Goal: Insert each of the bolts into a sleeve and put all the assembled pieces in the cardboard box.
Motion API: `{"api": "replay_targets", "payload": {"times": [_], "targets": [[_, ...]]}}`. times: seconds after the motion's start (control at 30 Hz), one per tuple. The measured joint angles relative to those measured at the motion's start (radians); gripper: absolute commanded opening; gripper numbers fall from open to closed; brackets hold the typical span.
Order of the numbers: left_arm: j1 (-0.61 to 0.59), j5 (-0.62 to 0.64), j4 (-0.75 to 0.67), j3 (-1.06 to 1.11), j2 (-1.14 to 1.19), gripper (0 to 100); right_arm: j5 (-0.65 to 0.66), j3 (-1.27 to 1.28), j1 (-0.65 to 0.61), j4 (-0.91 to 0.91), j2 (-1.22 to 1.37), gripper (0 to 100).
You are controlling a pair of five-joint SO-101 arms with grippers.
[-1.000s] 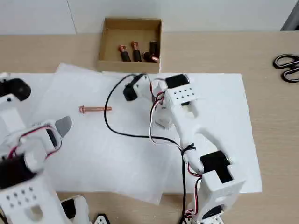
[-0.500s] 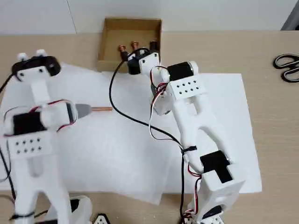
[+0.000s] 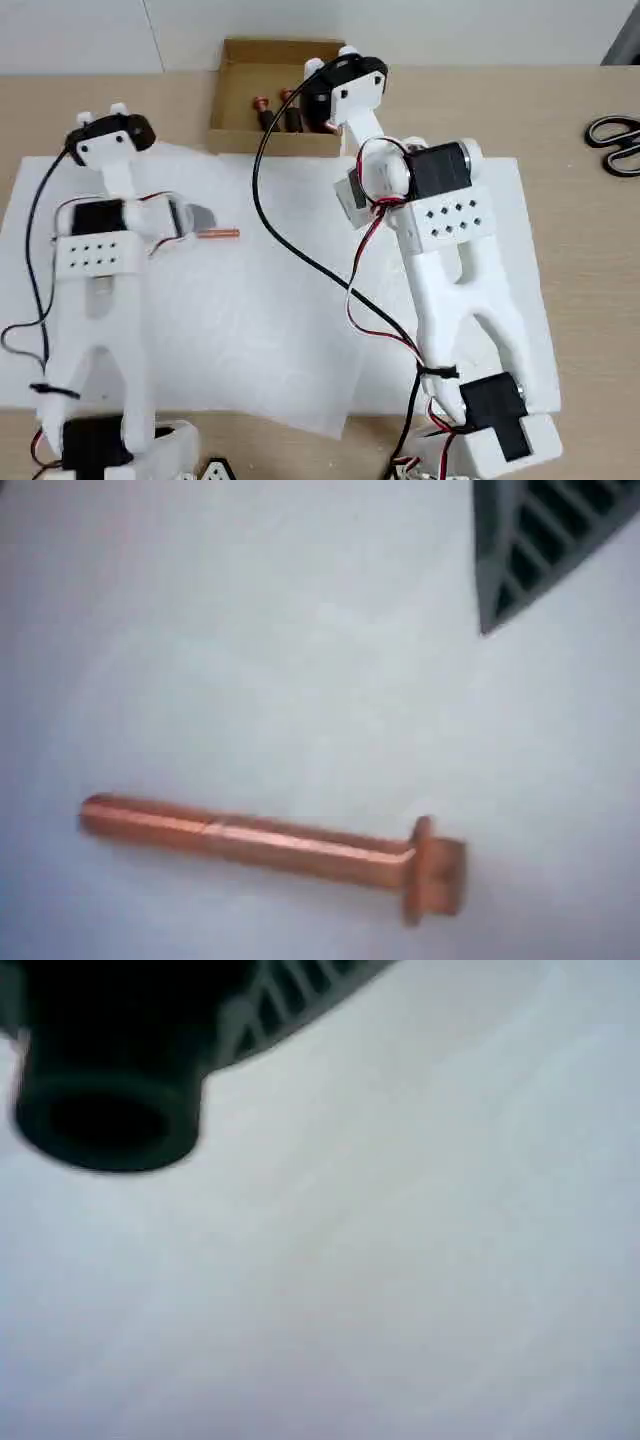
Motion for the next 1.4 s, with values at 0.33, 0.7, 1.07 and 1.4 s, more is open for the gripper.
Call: {"api": "replay_targets", "payload": {"times": [0.33, 0.7, 1.07, 1.4], "targets": [[0.041, 0.181, -0.106, -0.029, 0.164, 31, 0.0, 0.0, 0.077, 0.006, 0.0, 0.4], [-0.012, 0.376, -0.092, -0.132, 0.376, 31, 0.0, 0.0, 0.08, 0.006, 0.0, 0.4], [0.031, 0.342, -0.049, -0.147, 0.376, 31, 0.0, 0.0, 0.08, 0.006, 0.0, 0.4], [0.031, 0.594, -0.049, -0.236, 0.529, 31, 0.0, 0.0, 0.08, 0.006, 0.0, 0.4]]}}
